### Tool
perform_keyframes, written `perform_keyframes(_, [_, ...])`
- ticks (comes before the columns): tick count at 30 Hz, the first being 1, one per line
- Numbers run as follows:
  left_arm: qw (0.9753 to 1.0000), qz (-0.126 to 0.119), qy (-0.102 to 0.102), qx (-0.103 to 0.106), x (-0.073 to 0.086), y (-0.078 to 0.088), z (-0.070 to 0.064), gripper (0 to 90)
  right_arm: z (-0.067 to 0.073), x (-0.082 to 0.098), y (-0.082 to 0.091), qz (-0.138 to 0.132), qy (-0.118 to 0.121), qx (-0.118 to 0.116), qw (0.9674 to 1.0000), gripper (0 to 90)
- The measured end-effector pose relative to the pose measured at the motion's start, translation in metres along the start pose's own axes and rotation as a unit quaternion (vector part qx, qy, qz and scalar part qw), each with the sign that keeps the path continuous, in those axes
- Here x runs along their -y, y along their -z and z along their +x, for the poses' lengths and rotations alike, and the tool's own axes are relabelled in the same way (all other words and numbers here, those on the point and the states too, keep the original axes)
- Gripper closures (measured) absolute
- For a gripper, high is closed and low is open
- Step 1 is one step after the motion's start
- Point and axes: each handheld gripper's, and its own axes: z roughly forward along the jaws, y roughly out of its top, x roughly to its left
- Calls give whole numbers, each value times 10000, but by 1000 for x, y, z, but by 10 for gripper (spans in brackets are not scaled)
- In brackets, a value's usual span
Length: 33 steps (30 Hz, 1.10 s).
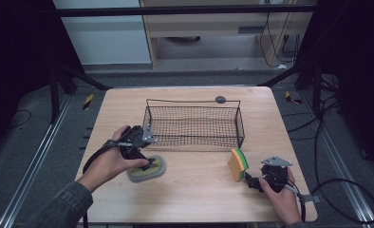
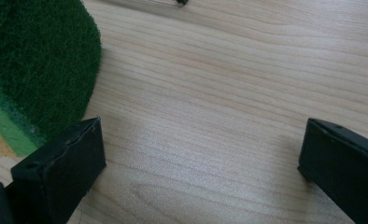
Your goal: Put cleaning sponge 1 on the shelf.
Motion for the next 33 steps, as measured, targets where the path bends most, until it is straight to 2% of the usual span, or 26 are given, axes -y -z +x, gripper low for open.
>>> perform_keyframes(3, [9996,111,237,-94,6,-3,1,70,-2,-2,-3,-6,107,-82,9999,5])
perform_keyframes(7, [9995,195,246,-17,11,-5,-1,76,-2,-2,-2,-3,54,-75,10000,7])
perform_keyframes(9, [9992,233,286,138,14,-4,-2,70,-1,-2,-2,-5,42,-74,10000,7])
perform_keyframes(11, [9987,307,265,293,17,-1,-3,66,-1,-2,-2,-5,38,-65,10000,7])
perform_keyframes(15, [9984,404,31,382,22,6,-4,108,-1,-2,-2,-3,15,-49,10000,5])
perform_keyframes(18, [9977,454,55,500,25,8,-3,105,-1,-2,-2,-1,24,-40,10000,5])
perform_keyframes(19, [9965,588,67,599,27,9,-2,100,-1,-2,-2,3,8,-42,10000,5])
perform_keyframes(21, [9951,783,26,603,27,8,-2,91,-1,-2,-2,14,-11,-53,10000,5])
perform_keyframes(22, [9946,837,-4,611,27,7,-2,85,-2,-2,-3,-16,82,-12,10000,5])
perform_keyframes(25, [9939,890,-85,638,23,5,-1,98,-1,-2,-2,-2,37,-30,10000,5])
perform_keyframes(29, [9941,891,-286,541,4,18,0,101,-1,-2,-2,-7,35,-24,10000,6])
perform_keyframes(33, [9929,934,-364,637,-6,19,2,103,-1,-2,-2,-16,29,-25,10000,6])
